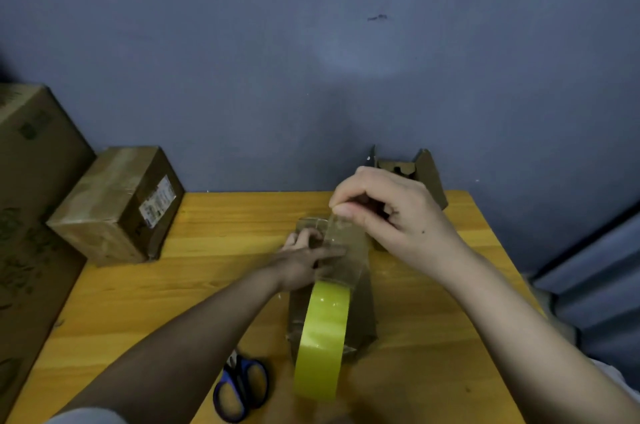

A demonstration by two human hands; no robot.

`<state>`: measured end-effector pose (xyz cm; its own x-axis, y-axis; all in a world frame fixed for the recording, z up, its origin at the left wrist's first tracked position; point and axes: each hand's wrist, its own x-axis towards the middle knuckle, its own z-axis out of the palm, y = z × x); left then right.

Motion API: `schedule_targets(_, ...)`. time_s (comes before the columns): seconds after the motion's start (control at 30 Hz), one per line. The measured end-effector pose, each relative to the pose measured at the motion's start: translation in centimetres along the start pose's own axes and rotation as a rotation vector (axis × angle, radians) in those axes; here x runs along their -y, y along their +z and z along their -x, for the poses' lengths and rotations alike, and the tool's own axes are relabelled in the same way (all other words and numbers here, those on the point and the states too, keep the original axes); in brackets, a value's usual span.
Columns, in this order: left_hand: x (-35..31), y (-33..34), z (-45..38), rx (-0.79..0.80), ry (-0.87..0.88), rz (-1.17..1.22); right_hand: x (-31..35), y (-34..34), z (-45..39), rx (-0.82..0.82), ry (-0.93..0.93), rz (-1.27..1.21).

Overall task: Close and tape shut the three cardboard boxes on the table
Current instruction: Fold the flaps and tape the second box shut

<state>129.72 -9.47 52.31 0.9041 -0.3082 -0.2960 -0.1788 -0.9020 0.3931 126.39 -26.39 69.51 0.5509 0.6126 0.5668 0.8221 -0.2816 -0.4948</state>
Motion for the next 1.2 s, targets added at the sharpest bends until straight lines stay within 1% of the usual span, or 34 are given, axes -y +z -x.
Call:
schedule_targets(0.07, -0.1, -0.3, 0.2, 0.000, 0.025, 0.015, -0.6, 0.0, -0.4, -0.009, 0.053, 0.023)
schedule_targets(0.2, 0.1, -0.1, 0.0, -0.026, -0.007, 0.085, -2.3, 0.4, -1.5, -0.079, 0.096, 0.018)
schedule_targets(0.23, -0.1, -0.1, -0.1, -0.029, -0.035, 0.146, -2.7, 0.7, -1.7, -0.105, 0.105, 0.006)
schedule_targets(0.3, -0.7, -0.6, 0.1, -0.038, -0.173, 0.375, -3.5, 1.7, -2.0, -0.181, 0.148, -0.026)
schedule_targets(0.33, -0.9, -0.8, 0.1, -0.038, -0.214, 0.436, -4.0, 2.2, -2.1, -0.219, 0.170, -0.049)
schedule_targets(0.37, -1.0, -0.8, 0.1, -0.033, -0.194, 0.449, -4.4, 2.8, -2.2, -0.252, 0.190, -0.074)
schedule_targets(0.43, -1.1, -1.0, 0.6, -0.022, -0.147, 0.401, -5.2, 3.5, -2.3, -0.297, 0.219, -0.098)
schedule_targets(0.57, -0.7, -0.4, 0.8, -0.164, -0.116, 0.584, -6.4, 4.1, -2.5, -0.333, 0.226, -0.069)
schedule_targets(0.63, -0.7, 0.1, 1.2, -0.246, -0.129, 0.679, -6.6, 4.2, -2.7, -0.346, 0.216, -0.040)
schedule_targets(0.73, -1.8, 0.4, 3.4, -0.370, -0.250, 1.027, -7.2, 4.6, -3.0, -0.358, 0.215, -0.012)
schedule_targets(0.8, -2.8, 0.5, 5.3, -0.434, -0.308, 1.206, -7.7, 4.8, -3.1, -0.352, 0.239, -0.012)
schedule_targets(0.87, -3.6, 0.6, 6.7, -0.457, -0.341, 1.338, -8.5, 5.0, -3.4, -0.344, 0.265, 0.003)
schedule_targets(0.9, -3.9, 0.5, 7.3, -0.439, -0.360, 1.383, -9.0, 5.1, -3.5, -0.341, 0.285, 0.006)
schedule_targets(0.93, -4.2, 0.7, 7.8, -0.405, -0.364, 1.415, -9.5, 5.3, -3.7, -0.342, 0.309, 0.004)
schedule_targets(0.97, -4.4, 0.8, 8.3, -0.362, -0.375, 1.396, -10.1, 5.5, -3.9, -0.344, 0.336, -0.002)
schedule_targets(1.1, -5.5, 1.1, 9.6, -0.267, -0.351, 1.113, -12.6, 6.4, -4.6, -0.317, 0.453, -0.056)
schedule_targets(1.13, -5.7, 1.1, 9.6, -0.257, -0.333, 1.090, -13.2, 6.7, -4.8, -0.294, 0.492, -0.077)
schedule_targets(1.17, -5.8, 1.1, 9.6, -0.252, -0.308, 1.135, -13.9, 6.9, -4.9, -0.273, 0.536, -0.100)
schedule_targets(1.2, -6.1, 1.1, 9.6, -0.236, -0.274, 1.233, -14.6, 7.2, -5.0, -0.258, 0.580, -0.119)
